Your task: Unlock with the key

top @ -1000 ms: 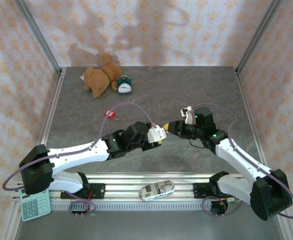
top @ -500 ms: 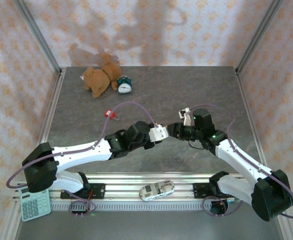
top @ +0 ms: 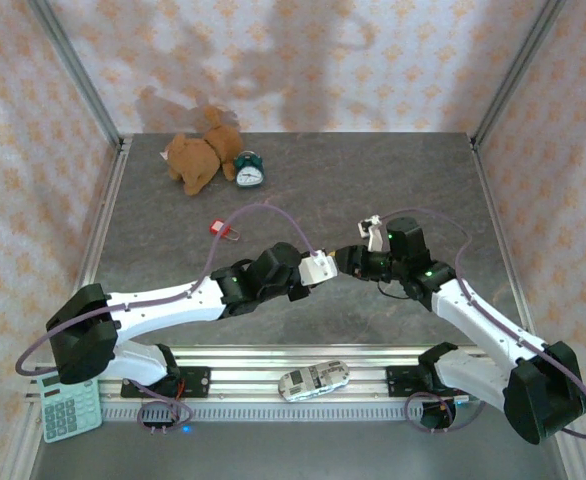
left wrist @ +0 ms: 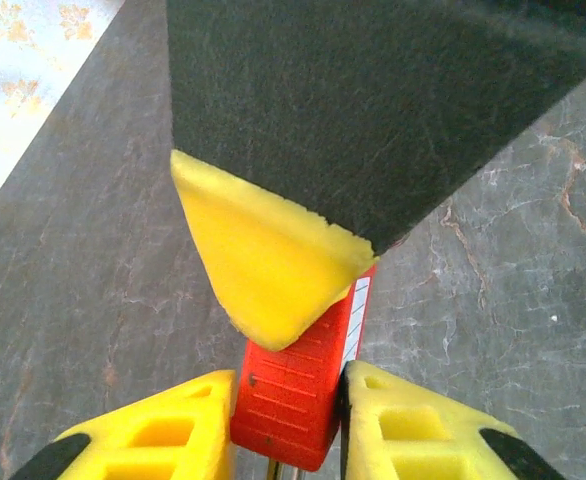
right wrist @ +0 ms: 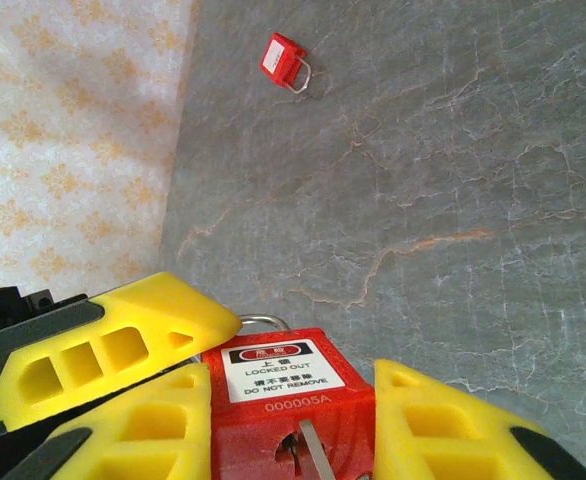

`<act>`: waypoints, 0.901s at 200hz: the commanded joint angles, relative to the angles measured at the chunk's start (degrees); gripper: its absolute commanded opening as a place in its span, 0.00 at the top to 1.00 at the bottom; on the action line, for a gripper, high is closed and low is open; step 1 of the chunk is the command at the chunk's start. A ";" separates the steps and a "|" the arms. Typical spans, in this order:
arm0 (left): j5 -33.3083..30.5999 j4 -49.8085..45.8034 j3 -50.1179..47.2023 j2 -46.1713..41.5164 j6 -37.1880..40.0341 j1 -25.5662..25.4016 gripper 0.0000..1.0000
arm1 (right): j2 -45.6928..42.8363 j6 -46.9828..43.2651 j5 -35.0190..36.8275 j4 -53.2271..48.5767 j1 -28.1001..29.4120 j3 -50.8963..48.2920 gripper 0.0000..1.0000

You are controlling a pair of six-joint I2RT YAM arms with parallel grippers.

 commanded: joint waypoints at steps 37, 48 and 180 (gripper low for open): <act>0.02 -2.14 0.89 0.66 0.10 0.44 0.83 | -0.51 1.26 -1.28 3.68 0.41 0.50 0.71; 0.26 -3.97 1.94 0.99 0.43 0.48 0.87 | -0.32 1.43 -1.51 4.19 0.37 0.34 0.65; 0.38 -7.74 4.64 1.46 0.99 0.40 0.91 | 0.42 0.86 1.47 2.39 0.40 -0.29 0.47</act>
